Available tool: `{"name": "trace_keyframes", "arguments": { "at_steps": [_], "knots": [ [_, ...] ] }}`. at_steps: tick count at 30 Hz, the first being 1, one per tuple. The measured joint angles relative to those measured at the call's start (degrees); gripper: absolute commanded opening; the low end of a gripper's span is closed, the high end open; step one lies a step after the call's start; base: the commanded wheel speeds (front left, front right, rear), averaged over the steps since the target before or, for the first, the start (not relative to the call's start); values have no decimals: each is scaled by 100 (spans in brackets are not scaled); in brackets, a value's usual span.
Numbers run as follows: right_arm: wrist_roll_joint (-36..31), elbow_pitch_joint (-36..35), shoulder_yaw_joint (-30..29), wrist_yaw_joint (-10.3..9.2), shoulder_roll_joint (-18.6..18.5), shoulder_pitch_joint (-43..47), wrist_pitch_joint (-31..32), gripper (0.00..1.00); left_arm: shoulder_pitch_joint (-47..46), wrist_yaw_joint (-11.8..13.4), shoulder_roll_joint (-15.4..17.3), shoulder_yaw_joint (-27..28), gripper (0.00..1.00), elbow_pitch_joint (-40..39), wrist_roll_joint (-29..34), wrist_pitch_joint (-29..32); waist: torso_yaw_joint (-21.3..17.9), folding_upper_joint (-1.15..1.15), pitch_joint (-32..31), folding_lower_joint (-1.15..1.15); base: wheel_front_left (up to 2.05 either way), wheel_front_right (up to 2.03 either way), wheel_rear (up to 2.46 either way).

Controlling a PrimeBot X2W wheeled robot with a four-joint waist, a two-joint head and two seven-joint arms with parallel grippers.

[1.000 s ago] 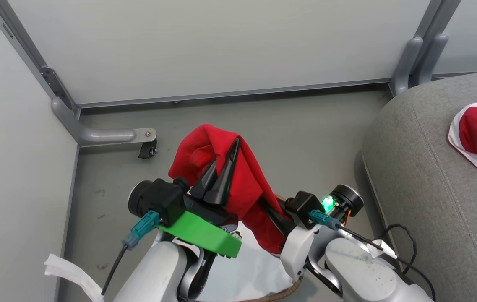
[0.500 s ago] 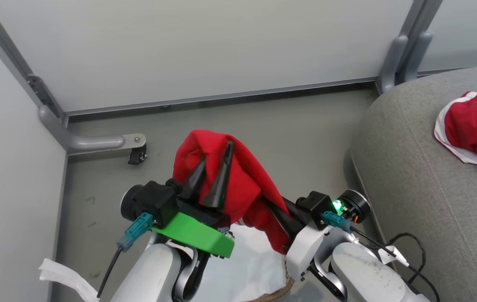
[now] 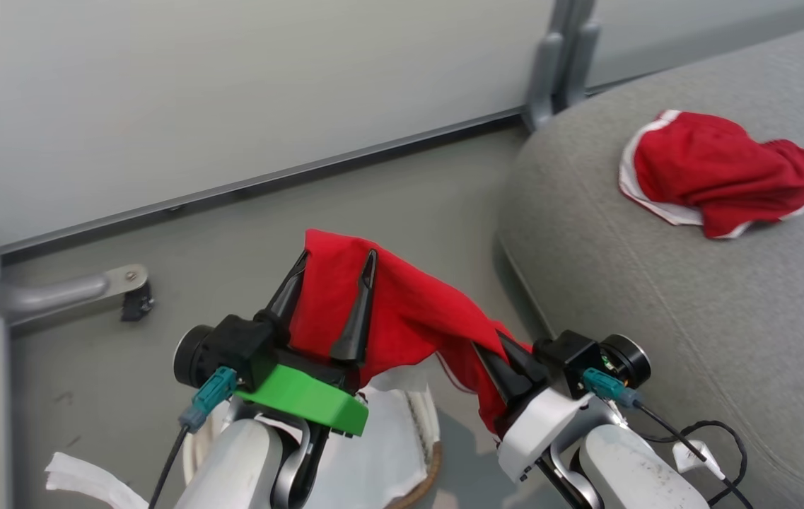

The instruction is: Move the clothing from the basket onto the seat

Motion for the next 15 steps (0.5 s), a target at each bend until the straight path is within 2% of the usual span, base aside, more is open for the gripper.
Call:
{"name": "trace_keyframes", "arguments": {
  "at_steps": [10, 15],
  "knots": [
    [90, -479, -392, -1, -7, 333, 0, 0, 58, 0, 76, 149, 100, 58, 74, -1, -1158, 0, 115, 0, 0, 0, 0],
    [108, -761, -875, -1, -5, 549, 4, 0, -44, 0, 88, -176, 100, 176, 88, 0, -1582, 0, 206, 0, 0, 0, 0]
  ]
}}
